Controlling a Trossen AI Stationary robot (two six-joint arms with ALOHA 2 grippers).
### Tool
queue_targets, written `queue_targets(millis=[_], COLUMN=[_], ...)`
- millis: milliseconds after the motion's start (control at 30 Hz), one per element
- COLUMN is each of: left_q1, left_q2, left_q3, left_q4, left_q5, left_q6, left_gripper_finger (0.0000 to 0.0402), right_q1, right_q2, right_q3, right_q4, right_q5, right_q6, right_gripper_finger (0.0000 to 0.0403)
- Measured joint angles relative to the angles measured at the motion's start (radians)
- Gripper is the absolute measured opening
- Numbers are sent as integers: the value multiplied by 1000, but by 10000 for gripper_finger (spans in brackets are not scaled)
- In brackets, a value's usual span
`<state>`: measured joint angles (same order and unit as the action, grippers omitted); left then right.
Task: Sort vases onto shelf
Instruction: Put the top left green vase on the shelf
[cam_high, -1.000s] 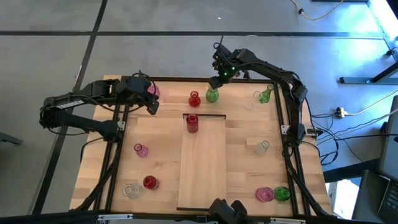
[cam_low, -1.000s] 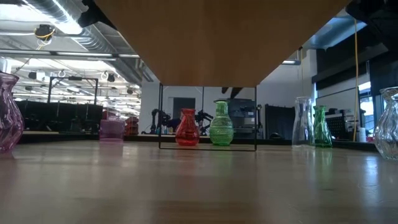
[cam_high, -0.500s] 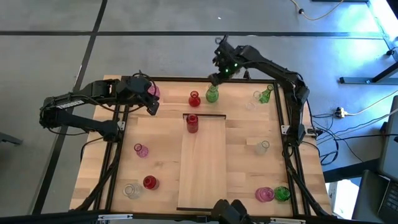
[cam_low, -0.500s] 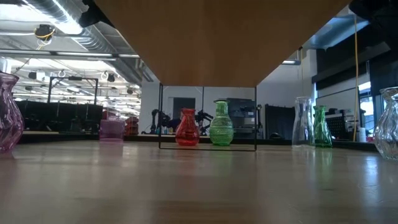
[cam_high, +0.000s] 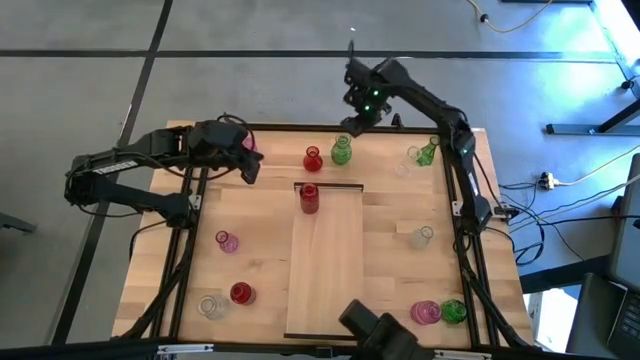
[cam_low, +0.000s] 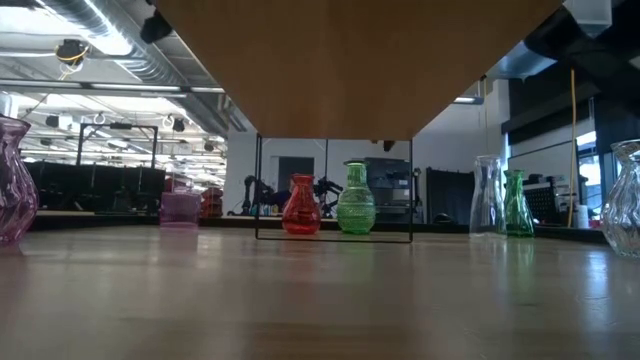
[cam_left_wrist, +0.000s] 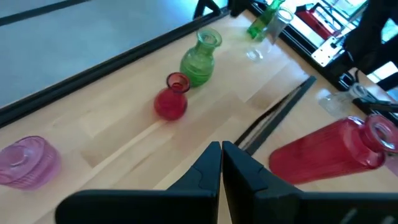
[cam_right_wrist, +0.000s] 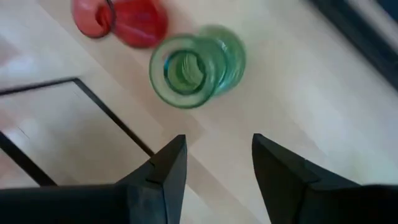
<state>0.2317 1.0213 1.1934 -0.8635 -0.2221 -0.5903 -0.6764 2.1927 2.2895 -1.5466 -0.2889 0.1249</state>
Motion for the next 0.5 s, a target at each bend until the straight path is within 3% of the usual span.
queue_targets(millis=[200,500], left_q1=[-1,-4], left_q2=[22,39], left_q3=[0,0], left_q4=[3,17], left_q5=[59,77], left_q6=[-1,-3], left_gripper_finger=[8,8], right_q1=[46,61], right_q2=[0,18], right_q3=[3,1], right_q4=[74,178], right_q5=[36,27], right_q6=[45,338], right_gripper_finger=[163,150])
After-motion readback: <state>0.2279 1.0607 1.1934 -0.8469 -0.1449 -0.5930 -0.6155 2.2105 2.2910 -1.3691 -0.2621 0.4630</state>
